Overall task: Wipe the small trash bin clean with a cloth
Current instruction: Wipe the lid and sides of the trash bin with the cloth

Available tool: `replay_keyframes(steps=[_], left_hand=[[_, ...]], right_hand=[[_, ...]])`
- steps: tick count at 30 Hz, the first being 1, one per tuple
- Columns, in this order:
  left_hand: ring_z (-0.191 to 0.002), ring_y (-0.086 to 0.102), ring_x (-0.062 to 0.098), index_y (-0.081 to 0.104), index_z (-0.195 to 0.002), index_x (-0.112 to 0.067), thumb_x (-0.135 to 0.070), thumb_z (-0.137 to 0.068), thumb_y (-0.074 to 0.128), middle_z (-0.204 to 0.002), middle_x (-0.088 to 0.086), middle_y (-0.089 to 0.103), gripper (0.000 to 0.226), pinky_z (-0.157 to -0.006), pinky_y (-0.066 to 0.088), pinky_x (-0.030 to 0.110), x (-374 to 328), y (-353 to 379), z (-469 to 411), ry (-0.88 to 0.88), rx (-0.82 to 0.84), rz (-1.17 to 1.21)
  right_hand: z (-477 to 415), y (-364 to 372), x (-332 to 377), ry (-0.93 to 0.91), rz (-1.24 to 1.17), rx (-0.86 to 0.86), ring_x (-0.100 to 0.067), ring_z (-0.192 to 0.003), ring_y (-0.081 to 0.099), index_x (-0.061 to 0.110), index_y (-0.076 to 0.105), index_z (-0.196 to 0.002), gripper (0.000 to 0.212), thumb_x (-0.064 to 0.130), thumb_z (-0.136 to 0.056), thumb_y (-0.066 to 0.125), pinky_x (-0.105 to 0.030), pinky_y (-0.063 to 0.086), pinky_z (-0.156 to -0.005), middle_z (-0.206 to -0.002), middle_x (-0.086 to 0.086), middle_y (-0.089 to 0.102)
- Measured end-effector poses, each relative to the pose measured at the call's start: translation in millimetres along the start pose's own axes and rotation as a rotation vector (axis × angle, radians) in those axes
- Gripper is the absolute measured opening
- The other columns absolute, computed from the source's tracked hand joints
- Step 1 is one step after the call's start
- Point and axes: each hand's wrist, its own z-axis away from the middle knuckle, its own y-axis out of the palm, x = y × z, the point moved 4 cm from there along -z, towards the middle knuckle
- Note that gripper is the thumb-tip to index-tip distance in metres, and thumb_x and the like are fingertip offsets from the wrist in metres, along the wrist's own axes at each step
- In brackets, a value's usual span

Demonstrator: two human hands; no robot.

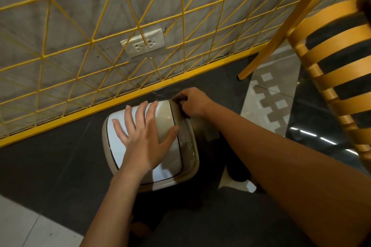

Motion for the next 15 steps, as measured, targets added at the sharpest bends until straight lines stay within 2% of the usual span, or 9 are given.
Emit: replay_keyframes(steps=[4,8,11,15], left_hand=[[-0.142,-0.006,0.022,0.019,-0.142,-0.027,-0.059,-0.082,0.045,-0.150,-0.003,0.017,0.073,-0.110,-0.013,0.049,-1,-2,1,-0.012,-0.019,0.002],[-0.142,-0.005,0.023,0.020,-0.142,-0.027,-0.059,-0.082,0.045,-0.150,-0.003,0.016,0.073,-0.110,-0.012,0.050,-1,-1,-1,-0.008,-0.013,-0.011],[-0.142,-0.003,0.025,0.021,-0.142,-0.026,-0.059,-0.081,0.046,-0.151,-0.003,0.017,0.073,-0.110,-0.011,0.051,-1,0,0,-0.008,-0.019,-0.013],[-0.142,-0.006,0.023,0.019,-0.142,-0.028,-0.057,-0.082,0.047,-0.151,-0.004,0.014,0.072,-0.110,-0.014,0.049,0,0,0,-0.006,-0.006,0.003]], right_hand=[[15,4,-12,0.035,-0.070,-0.025,-0.029,-0.104,0.058,0.009,0.058,-0.118,0.030,0.003,-0.091,0.045,-0.043,0.050,-0.092,-0.114,-0.015,0.062],[45,12,-39,0.094,-0.144,-0.006,-0.028,-0.094,0.062,0.012,0.062,-0.108,0.026,0.005,-0.090,0.045,-0.040,0.054,-0.084,-0.102,-0.015,0.066],[48,15,-43,0.114,-0.178,-0.012,-0.029,-0.093,0.062,0.012,0.064,-0.105,0.026,0.004,-0.088,0.046,-0.044,0.052,-0.089,-0.094,-0.012,0.065],[28,9,-27,0.097,-0.109,-0.073,-0.033,-0.096,0.062,0.007,0.065,-0.103,0.024,0.004,-0.087,0.048,-0.044,0.053,-0.087,-0.100,-0.016,0.065]])
